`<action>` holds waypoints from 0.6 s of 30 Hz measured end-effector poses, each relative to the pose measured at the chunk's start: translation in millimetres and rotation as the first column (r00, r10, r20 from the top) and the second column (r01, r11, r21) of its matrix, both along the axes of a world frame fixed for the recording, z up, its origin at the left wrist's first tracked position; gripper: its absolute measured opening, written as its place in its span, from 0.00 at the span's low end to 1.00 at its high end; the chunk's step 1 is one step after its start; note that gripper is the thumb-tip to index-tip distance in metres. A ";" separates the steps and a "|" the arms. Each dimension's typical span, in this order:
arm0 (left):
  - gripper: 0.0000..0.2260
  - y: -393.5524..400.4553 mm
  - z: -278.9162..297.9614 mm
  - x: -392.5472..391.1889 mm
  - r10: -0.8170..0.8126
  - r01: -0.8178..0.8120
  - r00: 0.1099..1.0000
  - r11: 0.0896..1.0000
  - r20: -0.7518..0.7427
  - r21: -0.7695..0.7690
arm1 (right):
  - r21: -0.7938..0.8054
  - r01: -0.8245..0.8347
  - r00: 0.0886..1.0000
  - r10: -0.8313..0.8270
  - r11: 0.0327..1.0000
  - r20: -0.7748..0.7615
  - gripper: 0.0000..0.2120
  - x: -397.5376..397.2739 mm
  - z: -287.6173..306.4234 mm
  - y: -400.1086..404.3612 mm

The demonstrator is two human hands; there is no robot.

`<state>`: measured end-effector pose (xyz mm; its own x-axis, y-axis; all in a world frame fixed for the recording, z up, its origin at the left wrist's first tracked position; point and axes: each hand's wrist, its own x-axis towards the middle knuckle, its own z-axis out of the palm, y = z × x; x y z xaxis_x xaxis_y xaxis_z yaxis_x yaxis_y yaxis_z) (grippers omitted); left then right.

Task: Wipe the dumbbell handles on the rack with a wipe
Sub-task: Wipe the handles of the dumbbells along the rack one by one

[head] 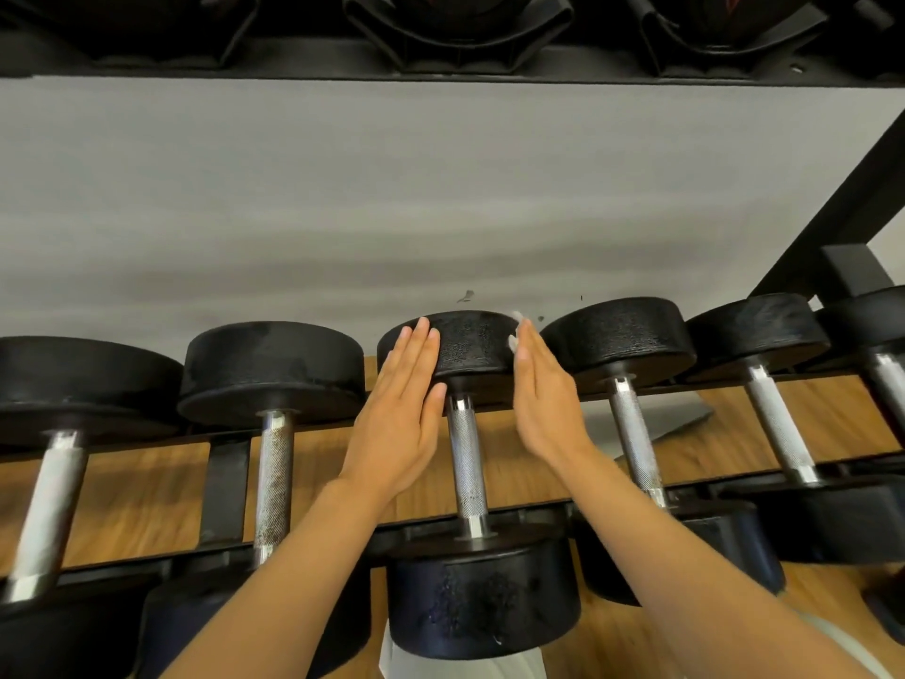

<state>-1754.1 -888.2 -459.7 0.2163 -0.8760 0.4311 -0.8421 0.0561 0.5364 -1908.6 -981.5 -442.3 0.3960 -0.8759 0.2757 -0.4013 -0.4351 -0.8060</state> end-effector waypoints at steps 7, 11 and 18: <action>0.24 1.8 3.6 -0.4 -0.005 0.005 1.000 1.000 -0.013 0.017 | -0.242 -0.144 0.987 0.124 0.960 -0.098 0.25 20.8 11.6 31.3; 0.22 6.3 8.8 0.6 -0.028 0.028 1.000 0.998 -0.012 0.059 | -0.470 -0.194 0.963 0.075 0.861 -0.259 0.23 21.6 2.4 16.3; 0.22 6.8 11.2 0.9 -0.042 0.045 0.998 0.997 -0.051 0.067 | -0.376 -0.109 0.978 0.032 0.920 -0.207 0.22 22.8 10.1 14.8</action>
